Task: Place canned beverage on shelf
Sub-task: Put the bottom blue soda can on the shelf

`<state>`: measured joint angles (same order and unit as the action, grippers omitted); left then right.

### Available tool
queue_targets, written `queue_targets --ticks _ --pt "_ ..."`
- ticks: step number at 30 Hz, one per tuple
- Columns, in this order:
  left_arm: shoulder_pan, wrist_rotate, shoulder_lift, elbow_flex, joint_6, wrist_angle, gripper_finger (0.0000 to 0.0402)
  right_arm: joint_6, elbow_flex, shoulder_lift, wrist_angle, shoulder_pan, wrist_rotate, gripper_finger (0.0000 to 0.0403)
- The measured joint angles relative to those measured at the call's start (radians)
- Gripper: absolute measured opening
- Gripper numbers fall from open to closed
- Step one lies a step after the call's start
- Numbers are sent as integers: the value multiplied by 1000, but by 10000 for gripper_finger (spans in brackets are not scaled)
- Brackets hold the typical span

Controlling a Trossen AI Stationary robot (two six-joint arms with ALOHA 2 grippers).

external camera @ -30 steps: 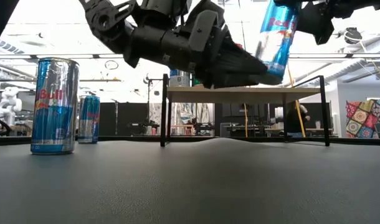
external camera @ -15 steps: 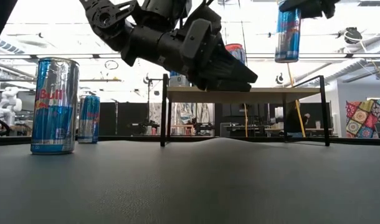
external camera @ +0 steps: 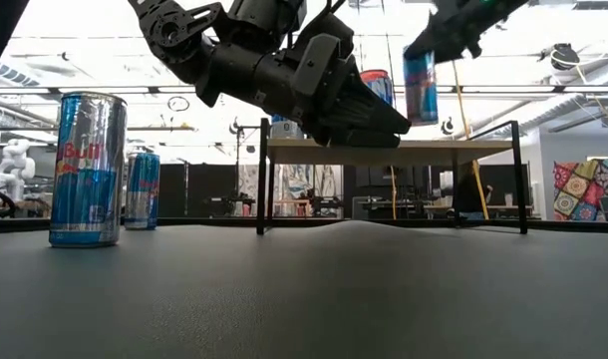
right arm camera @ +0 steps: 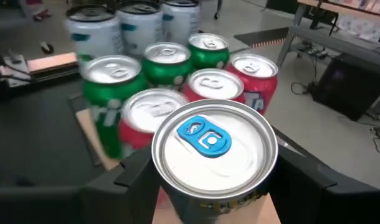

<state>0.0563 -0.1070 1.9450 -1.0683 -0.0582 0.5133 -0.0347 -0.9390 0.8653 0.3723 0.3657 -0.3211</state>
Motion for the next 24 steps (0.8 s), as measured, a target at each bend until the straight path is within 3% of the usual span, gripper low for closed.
queue_targets --ticks 12,18,24 --pt "-2 0 1 0 -1 -27 354 47 -1 183 -142 418 423 228" --pt "-3 0 1 0 -1 -35 354 43 -3 274 -258 520 574 228" --pt "-11 3 1 0 -4 -36 354 62 -75 344 -229 575 659 228"
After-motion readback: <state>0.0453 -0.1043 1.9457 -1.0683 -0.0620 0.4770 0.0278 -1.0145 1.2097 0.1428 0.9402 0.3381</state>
